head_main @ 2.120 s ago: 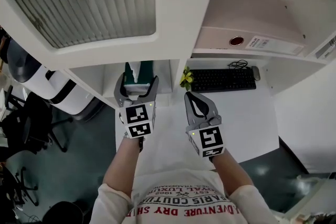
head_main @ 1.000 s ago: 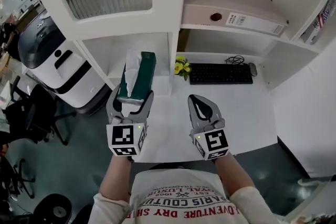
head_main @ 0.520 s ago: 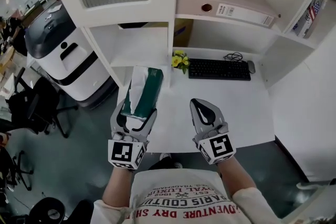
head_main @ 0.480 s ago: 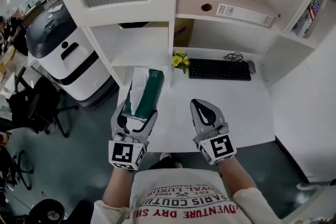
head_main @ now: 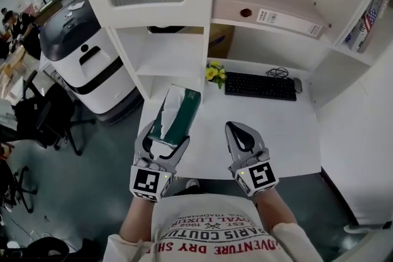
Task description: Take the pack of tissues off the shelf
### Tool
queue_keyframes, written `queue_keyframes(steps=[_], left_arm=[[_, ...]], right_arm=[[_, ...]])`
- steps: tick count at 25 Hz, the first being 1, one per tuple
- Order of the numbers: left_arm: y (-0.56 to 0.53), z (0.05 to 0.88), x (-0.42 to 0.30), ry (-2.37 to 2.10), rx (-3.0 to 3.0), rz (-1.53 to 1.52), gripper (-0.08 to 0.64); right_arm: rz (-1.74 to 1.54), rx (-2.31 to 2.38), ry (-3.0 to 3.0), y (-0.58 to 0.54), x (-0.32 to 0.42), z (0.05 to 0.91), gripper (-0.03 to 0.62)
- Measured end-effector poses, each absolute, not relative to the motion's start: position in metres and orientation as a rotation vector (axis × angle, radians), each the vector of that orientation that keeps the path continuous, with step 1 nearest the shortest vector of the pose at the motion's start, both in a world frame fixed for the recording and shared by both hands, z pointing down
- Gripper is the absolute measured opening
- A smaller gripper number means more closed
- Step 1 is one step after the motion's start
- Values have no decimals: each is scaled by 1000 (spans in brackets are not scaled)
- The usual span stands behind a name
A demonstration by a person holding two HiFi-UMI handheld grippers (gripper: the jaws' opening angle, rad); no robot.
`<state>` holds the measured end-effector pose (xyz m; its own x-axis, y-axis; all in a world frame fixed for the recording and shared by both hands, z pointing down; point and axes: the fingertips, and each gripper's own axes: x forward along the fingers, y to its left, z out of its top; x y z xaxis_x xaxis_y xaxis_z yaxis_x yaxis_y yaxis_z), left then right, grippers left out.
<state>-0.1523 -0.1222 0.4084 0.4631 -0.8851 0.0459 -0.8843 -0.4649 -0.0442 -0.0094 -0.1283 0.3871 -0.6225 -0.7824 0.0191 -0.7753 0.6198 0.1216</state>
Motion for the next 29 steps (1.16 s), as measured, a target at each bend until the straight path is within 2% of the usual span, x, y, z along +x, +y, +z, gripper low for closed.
queue_keyframes(steps=[29], left_arm=[[-146, 390, -162, 1660, -2632, -85, 410]], right_arm=[[-202, 1420, -2685, -157, -6, 382, 0]])
